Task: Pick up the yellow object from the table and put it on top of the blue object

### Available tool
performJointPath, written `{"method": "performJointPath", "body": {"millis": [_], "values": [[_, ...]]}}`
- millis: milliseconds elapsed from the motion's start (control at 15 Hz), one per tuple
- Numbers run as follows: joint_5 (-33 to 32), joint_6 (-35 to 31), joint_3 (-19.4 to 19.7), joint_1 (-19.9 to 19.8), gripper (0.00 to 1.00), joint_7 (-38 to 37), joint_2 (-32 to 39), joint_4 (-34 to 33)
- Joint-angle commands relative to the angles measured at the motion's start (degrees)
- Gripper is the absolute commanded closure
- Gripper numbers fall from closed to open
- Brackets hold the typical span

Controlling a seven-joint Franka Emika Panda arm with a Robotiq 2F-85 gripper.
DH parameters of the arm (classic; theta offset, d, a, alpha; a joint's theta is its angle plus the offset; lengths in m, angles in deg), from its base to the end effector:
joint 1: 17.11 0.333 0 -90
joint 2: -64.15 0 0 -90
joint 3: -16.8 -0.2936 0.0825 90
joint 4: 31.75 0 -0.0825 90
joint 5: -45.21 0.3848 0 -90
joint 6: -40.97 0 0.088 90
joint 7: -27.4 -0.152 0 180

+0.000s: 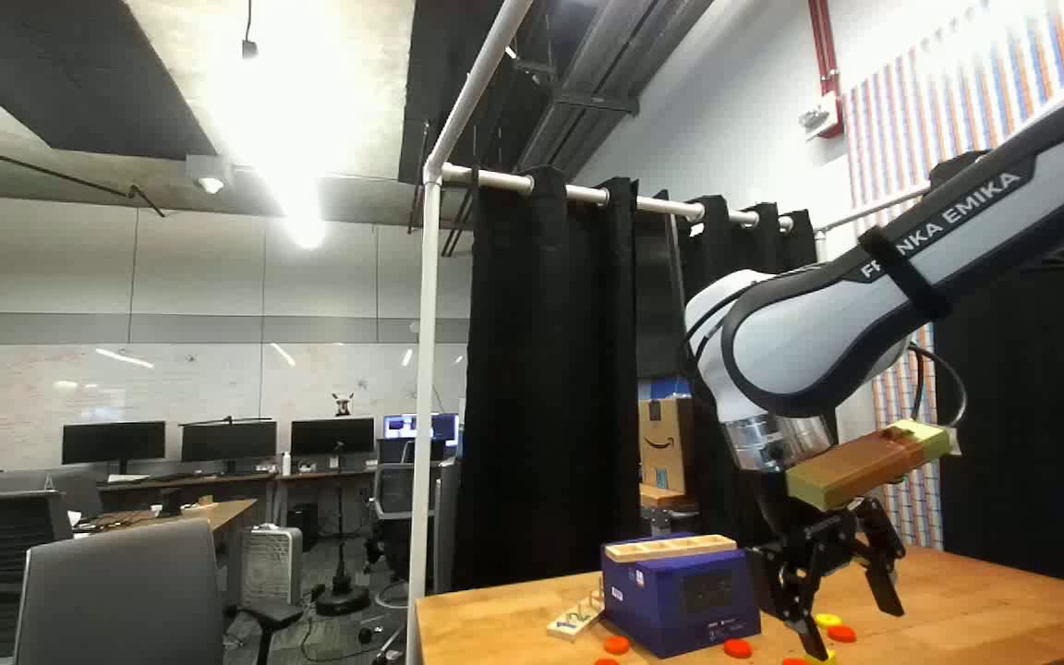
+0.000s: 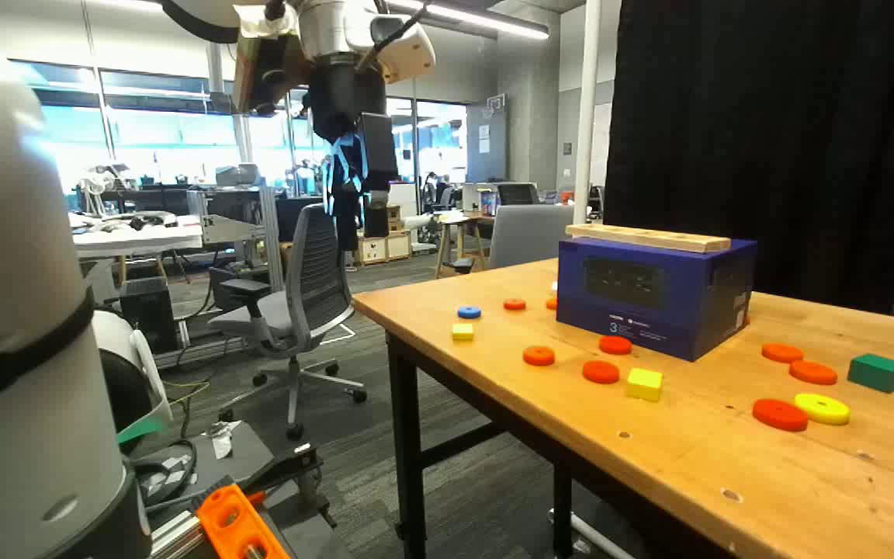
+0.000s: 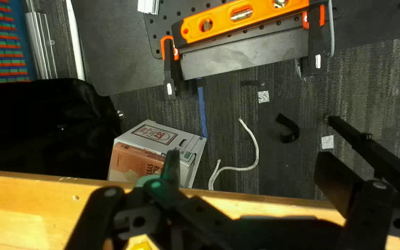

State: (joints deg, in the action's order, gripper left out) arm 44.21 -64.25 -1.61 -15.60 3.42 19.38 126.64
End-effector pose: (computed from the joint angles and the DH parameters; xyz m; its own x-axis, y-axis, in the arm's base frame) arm 0.2923 0.0790 0.3499 0.9818 -0.1807 -0.0575 -0.1573 -0.9453 0.2858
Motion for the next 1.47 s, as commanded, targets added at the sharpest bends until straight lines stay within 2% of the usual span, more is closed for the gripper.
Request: {"method": "performJointPath", "body": {"millis": [0, 733, 1133, 1400], "values": [[-0.7, 0.1, 0.9, 1.0, 0.00, -0.6, 0.2, -0.1], [0.2, -0.2, 1.6, 0.3, 0.00, -1.7, 0.5, -0.9], [7.4, -3.3, 5.3, -1.1, 0.00, -6.5, 3.6, -7.4], [14.6, -11.1, 5.7, -1.5, 0.00, -10.3, 8.8, -12.4]]}}
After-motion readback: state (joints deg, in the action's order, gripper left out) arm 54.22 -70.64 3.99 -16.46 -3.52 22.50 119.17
